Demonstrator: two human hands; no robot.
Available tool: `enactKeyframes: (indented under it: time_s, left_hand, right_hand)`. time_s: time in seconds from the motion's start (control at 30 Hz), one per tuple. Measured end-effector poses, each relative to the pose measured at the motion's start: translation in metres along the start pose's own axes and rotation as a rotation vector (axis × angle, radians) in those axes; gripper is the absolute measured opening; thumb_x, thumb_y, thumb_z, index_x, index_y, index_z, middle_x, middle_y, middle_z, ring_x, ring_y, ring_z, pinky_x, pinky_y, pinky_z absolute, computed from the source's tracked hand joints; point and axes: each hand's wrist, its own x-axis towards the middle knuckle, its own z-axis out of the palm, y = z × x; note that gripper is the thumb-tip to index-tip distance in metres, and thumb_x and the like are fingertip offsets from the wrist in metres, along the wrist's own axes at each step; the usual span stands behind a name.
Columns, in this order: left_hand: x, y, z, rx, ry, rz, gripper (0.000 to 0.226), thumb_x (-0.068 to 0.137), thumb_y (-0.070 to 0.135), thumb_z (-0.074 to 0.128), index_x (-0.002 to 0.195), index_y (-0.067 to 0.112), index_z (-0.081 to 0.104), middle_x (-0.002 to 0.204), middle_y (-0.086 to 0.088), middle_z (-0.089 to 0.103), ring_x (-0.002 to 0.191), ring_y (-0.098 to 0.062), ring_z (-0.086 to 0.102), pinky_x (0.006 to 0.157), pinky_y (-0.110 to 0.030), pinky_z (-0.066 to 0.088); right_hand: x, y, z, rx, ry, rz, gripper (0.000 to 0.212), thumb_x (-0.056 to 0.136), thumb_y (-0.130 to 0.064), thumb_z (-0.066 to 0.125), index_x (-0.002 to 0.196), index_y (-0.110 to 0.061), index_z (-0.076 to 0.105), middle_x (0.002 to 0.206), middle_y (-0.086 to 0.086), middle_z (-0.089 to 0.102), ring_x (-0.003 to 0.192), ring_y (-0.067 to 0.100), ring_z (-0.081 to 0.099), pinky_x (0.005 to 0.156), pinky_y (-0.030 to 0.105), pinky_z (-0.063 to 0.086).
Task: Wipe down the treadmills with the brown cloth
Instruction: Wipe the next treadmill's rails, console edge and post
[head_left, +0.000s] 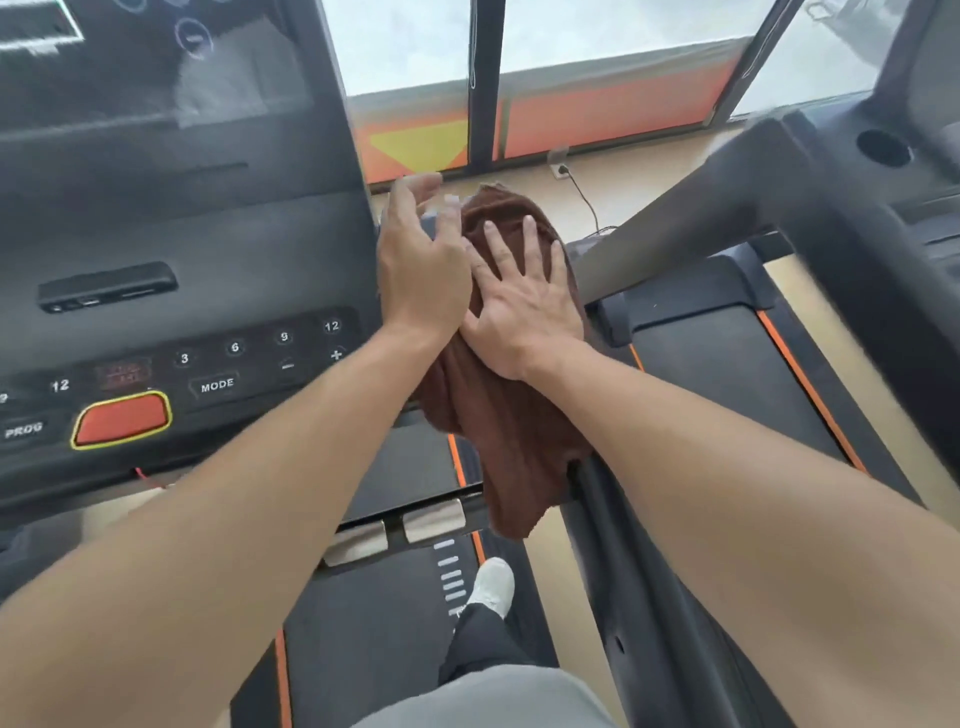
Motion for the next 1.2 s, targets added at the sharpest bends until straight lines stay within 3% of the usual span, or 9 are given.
enactKeyframes:
  time_s: [0.17, 0.3, 0.43, 0.53, 0.63, 0.7, 0.83, 1.0, 1.2]
  left_hand:
    - [0.049, 0.019, -0.005, 0.158, -0.087, 0.033, 0.029, 0.108, 0.034, 0.042, 0.125, 0.019, 0.061, 0.122, 0.007, 0.062, 0.11, -0.003, 0.054, 0.095, -0.018, 0.041]
    - [0.06, 0.025, -0.015, 0.202, -0.141, 0.036, 0.033, 0.109, 0.038, 0.039, 0.124, 0.019, 0.061, 0.112, 0.011, 0.061, 0.093, 0.012, 0.051, 0.077, 0.001, 0.034]
    - [0.056, 0.02, -0.032, 0.215, -0.145, 0.008, 0.033, 0.11, 0.041, 0.036, 0.122, 0.023, 0.061, 0.102, 0.011, 0.059, 0.094, -0.001, 0.053, 0.078, -0.007, 0.036]
    - [0.055, 0.019, -0.042, 0.224, -0.198, -0.007, 0.033, 0.11, 0.043, 0.034, 0.121, 0.025, 0.059, 0.101, 0.011, 0.059, 0.094, -0.003, 0.053, 0.079, -0.011, 0.036]
    - [0.058, 0.025, -0.047, 0.206, -0.267, 0.007, 0.04, 0.11, 0.046, 0.032, 0.129, 0.023, 0.058, 0.117, 0.01, 0.06, 0.107, -0.005, 0.052, 0.083, -0.007, 0.034]
    - [0.063, 0.028, -0.047, 0.196, -0.329, 0.016, 0.045, 0.109, 0.048, 0.03, 0.133, 0.022, 0.057, 0.125, 0.01, 0.058, 0.112, -0.004, 0.05, 0.086, -0.01, 0.033]
    - [0.074, 0.027, -0.03, 0.223, -0.435, 0.066, 0.041, 0.11, 0.047, 0.027, 0.122, 0.022, 0.057, 0.115, 0.011, 0.056, 0.094, 0.008, 0.047, 0.079, -0.002, 0.03]
    - [0.088, 0.017, 0.006, 0.386, -0.633, -0.014, 0.058, 0.108, 0.055, 0.024, 0.144, 0.017, 0.049, 0.147, -0.007, 0.05, 0.134, -0.023, 0.044, 0.112, -0.038, 0.03]
    - [0.115, -0.002, 0.021, 0.604, -0.706, -0.122, 0.066, 0.103, 0.061, 0.026, 0.143, 0.018, 0.053, 0.148, -0.011, 0.053, 0.135, -0.032, 0.046, 0.116, -0.055, 0.031]
  right_hand:
    - [0.052, -0.021, -0.009, 0.025, -0.001, -0.035, 0.077, 0.095, -0.07, 0.004, 0.162, -0.033, -0.003, 0.171, -0.001, -0.008, 0.154, 0.033, -0.021, 0.12, 0.06, -0.011]
    - [0.081, -0.025, -0.019, 0.065, -0.009, -0.095, 0.077, 0.094, -0.065, 0.007, 0.16, -0.029, 0.023, 0.168, -0.001, 0.022, 0.157, 0.031, 0.004, 0.122, 0.06, -0.004]
    - [0.1, -0.033, -0.029, 0.108, 0.042, -0.047, 0.067, 0.09, -0.058, 0.012, 0.121, -0.03, 0.064, 0.128, 0.004, 0.065, 0.128, 0.028, 0.051, 0.118, 0.053, 0.02]
    - [0.106, -0.036, -0.029, 0.152, 0.087, -0.004, 0.06, 0.094, -0.058, 0.018, 0.104, -0.03, 0.07, 0.11, 0.003, 0.072, 0.11, 0.026, 0.06, 0.11, 0.049, 0.029]
    - [0.096, -0.036, -0.025, 0.169, 0.08, -0.053, 0.054, 0.1, -0.055, 0.02, 0.124, -0.034, 0.063, 0.133, 0.002, 0.065, 0.131, 0.025, 0.05, 0.118, 0.048, 0.022]
    - [0.078, -0.042, -0.017, 0.168, 0.07, -0.087, 0.057, 0.102, -0.053, 0.018, 0.151, -0.035, 0.041, 0.159, 0.0, 0.041, 0.152, 0.025, 0.025, 0.125, 0.05, 0.007]
    - [0.018, -0.053, -0.001, 0.205, 0.034, -0.069, 0.058, 0.105, -0.051, 0.009, 0.162, -0.037, 0.007, 0.171, -0.006, 0.005, 0.157, 0.022, -0.011, 0.126, 0.05, -0.006]
    - [-0.06, -0.037, 0.014, 0.108, 0.06, 0.154, 0.061, 0.104, -0.06, 0.008, 0.162, -0.041, 0.012, 0.171, -0.009, 0.004, 0.158, 0.02, -0.008, 0.126, 0.049, -0.004]
    - [-0.054, -0.026, 0.014, 0.091, 0.097, 0.487, 0.067, 0.101, -0.062, 0.008, 0.162, -0.036, 0.014, 0.172, -0.005, 0.005, 0.158, 0.027, 0.007, 0.123, 0.054, 0.019]
